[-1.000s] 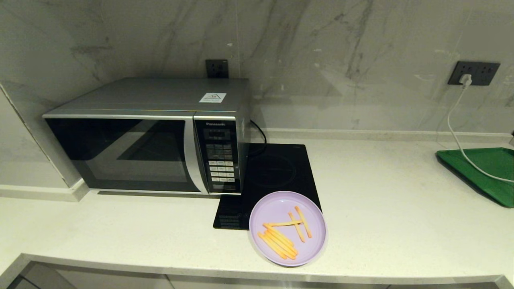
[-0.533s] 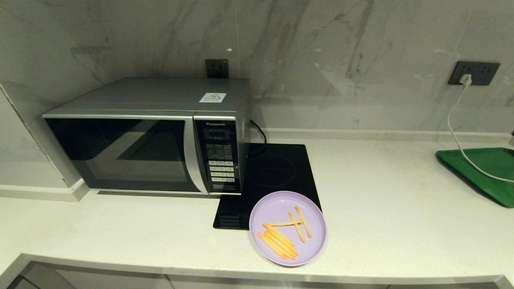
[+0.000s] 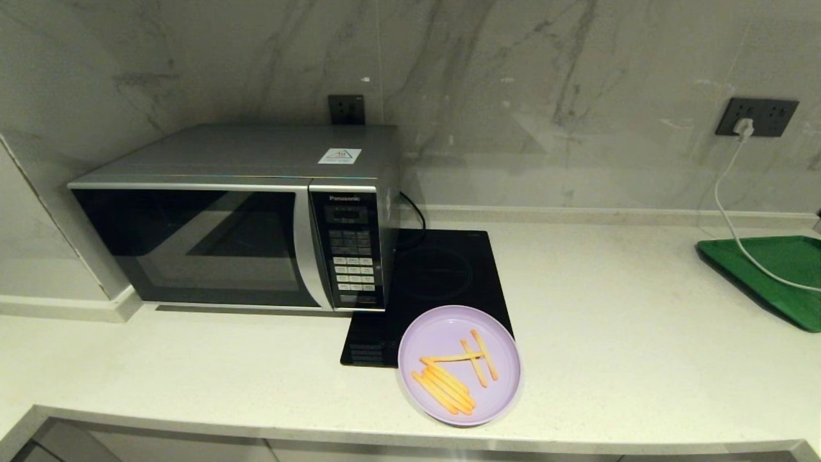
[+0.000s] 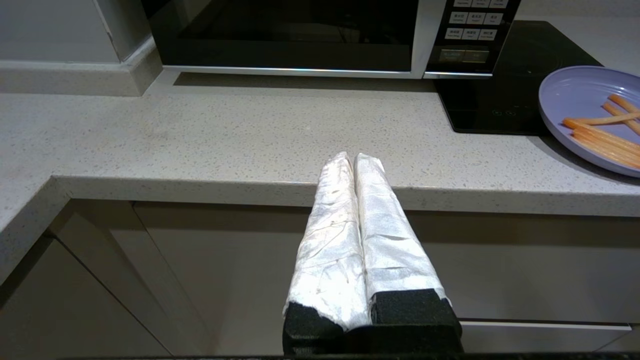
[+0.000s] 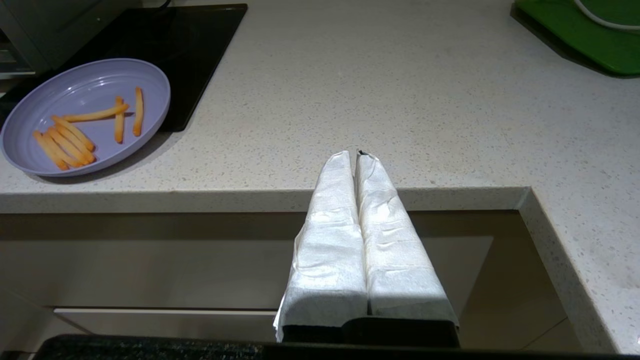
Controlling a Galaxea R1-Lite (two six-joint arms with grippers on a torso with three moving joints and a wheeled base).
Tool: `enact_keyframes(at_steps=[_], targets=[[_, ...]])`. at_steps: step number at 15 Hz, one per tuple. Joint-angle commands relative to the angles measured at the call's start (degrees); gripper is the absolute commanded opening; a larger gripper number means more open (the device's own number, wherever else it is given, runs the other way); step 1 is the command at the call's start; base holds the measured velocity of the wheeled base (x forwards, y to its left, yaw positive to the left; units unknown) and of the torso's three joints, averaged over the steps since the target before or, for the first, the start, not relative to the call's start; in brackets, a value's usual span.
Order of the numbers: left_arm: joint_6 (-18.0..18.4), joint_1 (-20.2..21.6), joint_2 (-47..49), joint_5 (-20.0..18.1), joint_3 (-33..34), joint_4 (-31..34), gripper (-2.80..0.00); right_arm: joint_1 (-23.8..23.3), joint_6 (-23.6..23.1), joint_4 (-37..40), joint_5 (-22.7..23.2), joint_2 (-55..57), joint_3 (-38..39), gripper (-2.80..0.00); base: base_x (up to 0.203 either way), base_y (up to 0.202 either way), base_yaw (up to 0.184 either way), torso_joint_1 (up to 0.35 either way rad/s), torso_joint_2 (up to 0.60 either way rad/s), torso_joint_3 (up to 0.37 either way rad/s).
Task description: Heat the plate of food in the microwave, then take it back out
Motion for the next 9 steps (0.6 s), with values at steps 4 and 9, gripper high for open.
enact_keyframes(at_steps=[4,9], targets=[[-0.15,0.00,0.00,-0.01,0.01,-0.09,-2.80,0.02,0.04,0.02,-0.05,0.09,0.02,-2.80,0.000,0.000,0.000,0.000,0.00,0.000],[-0.15,0.00,0.00,-0.01,0.01,-0.09,-2.80,0.02,0.04,0.02,-0.05,0.09,0.02,-2.80,0.000,0.000,0.000,0.000,0.00,0.000]])
